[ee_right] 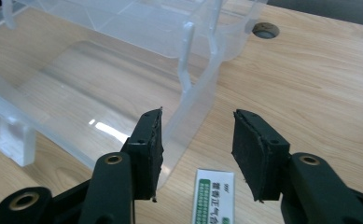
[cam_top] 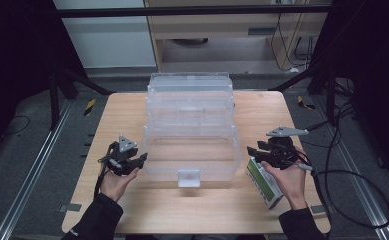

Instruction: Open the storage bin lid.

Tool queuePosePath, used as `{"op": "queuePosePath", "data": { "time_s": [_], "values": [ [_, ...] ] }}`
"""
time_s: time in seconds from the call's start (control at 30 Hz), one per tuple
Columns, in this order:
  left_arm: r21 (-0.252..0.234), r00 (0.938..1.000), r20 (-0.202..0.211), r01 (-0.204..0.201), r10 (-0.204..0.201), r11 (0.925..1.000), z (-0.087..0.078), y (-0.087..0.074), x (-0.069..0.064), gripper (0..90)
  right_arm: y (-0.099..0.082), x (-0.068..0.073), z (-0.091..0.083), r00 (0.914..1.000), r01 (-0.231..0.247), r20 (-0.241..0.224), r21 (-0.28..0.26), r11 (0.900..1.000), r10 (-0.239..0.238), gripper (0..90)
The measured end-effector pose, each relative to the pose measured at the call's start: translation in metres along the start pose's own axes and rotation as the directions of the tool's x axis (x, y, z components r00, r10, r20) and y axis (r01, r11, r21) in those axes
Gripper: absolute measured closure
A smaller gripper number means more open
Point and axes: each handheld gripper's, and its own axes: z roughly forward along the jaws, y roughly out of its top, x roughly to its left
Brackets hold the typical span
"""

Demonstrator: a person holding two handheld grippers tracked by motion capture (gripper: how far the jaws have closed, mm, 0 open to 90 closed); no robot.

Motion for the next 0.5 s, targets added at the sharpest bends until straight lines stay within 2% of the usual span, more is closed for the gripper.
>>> {"op": "queuePosePath", "data": {
  "time_s": [0.07,0.27,0.5],
  "values": [
    [0.022,1.0000,0.003,-0.005,0.004,0.9997,0.002,-0.001,-0.001,58.8,0.001,-0.001,-0.002,0.9999,0.007,0.009,0.011,0.9999,-0.007,50.5],
    [0.026,1.0000,0.005,-0.008,0.008,0.9996,0.002,0.000,-0.002,62.1,0.003,-0.003,-0.010,0.9999,0.008,0.007,0.044,0.9990,-0.008,46.8],
    [0.034,0.9999,0.001,-0.013,0.013,0.9993,0.002,0.001,-0.003,62.3,0.005,-0.006,-0.019,0.9999,0.010,0.003,0.121,0.9926,-0.010,45.6]
  ]
}}
